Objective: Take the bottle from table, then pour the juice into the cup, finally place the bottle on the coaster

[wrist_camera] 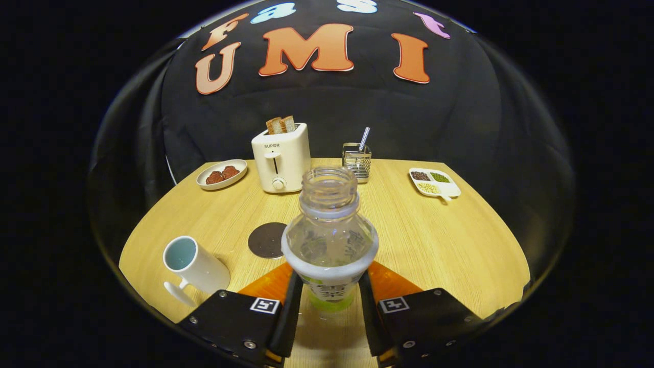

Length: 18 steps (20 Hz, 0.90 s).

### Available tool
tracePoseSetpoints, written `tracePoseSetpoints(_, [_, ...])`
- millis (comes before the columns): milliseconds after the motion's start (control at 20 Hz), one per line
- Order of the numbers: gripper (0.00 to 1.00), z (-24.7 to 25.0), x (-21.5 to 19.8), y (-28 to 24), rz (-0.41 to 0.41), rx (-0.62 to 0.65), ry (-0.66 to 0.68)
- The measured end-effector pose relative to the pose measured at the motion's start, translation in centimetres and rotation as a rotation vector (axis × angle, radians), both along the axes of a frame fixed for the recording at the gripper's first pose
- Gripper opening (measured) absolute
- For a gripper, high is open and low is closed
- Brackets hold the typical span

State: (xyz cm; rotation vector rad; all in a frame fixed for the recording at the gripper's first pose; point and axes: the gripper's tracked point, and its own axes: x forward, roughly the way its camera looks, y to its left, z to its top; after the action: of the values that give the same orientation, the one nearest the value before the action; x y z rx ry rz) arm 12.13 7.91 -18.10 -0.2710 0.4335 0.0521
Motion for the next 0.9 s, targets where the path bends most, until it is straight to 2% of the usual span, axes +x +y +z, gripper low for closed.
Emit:
tracePoseSetpoints(150, [0.56,2.2,-1.4,0.1,-0.028,-0.068,-0.023])
tracePoseSetpoints(350, [0.56,5.5,-2.7,1.1,-0.026,-0.209,-0.074])
tracePoseSetpoints(650, [0.56,8.6,-3.0,3.6,0.036,-0.491,-0.163])
tracePoseSetpoints(900, [0.56,8.6,-2.9,6.4,0.107,-0.656,-0.19])
